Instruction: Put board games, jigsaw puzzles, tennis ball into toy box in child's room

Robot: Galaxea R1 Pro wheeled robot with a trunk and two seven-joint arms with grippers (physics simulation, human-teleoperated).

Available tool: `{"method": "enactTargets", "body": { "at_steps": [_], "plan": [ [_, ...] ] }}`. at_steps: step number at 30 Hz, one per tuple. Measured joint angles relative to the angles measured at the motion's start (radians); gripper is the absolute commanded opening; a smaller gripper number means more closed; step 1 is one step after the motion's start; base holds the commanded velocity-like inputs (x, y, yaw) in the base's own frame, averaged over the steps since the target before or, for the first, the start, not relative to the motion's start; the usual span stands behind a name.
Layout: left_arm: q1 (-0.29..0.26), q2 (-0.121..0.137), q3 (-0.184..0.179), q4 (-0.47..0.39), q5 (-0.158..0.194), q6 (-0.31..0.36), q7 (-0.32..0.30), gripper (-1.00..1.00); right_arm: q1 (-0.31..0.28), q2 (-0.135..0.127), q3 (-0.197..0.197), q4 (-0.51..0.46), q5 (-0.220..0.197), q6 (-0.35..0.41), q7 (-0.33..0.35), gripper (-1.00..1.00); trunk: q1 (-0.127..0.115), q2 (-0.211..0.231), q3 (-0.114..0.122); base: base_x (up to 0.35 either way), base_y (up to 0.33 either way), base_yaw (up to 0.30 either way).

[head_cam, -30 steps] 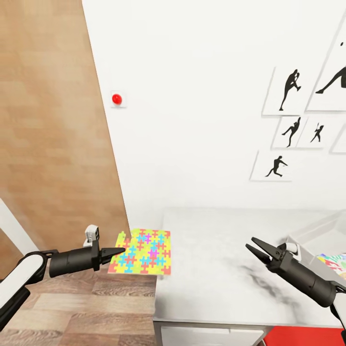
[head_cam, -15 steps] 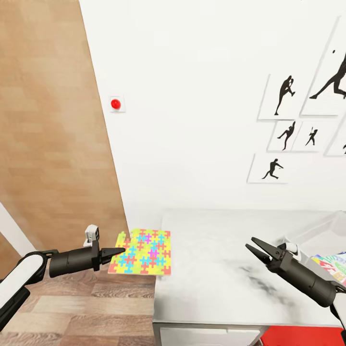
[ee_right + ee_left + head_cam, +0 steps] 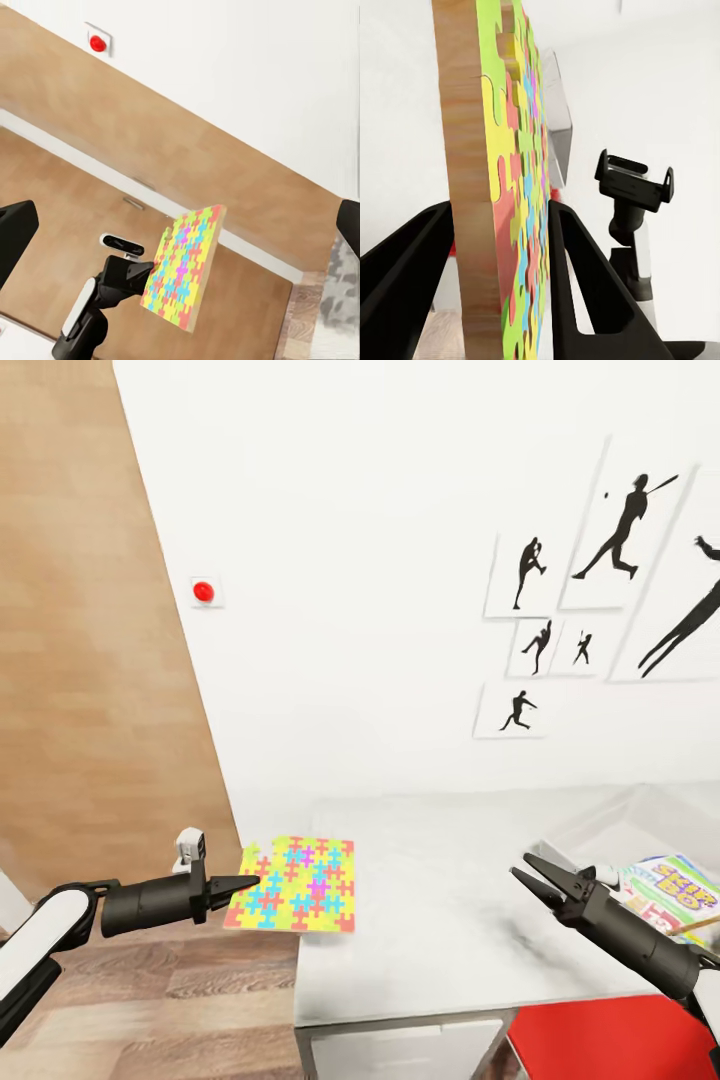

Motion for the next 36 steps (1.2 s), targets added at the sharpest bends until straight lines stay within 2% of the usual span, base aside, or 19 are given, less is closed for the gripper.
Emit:
{"method": "enactTargets", "body": {
  "at_steps": [8, 36],
  "plan": [
    [0.000, -0.001, 0.000, -0.001, 0.000, 0.000, 0.000, -1.00, 0.000, 0.000, 0.000, 0.000, 0.000, 0.000, -0.001, 1.00, -0.031, 0.056, 0.035, -0.120, 0.000, -0.211],
    [0.000, -0.005, 0.001, -0.001, 0.000, 0.000, 0.000, -1.00, 0.000, 0.000, 0.000, 0.000, 0.001, 0.000, 0.000, 1.00, -0.139, 0.253, 0.156, -0.002, 0.000, -0.211]
  ]
}}
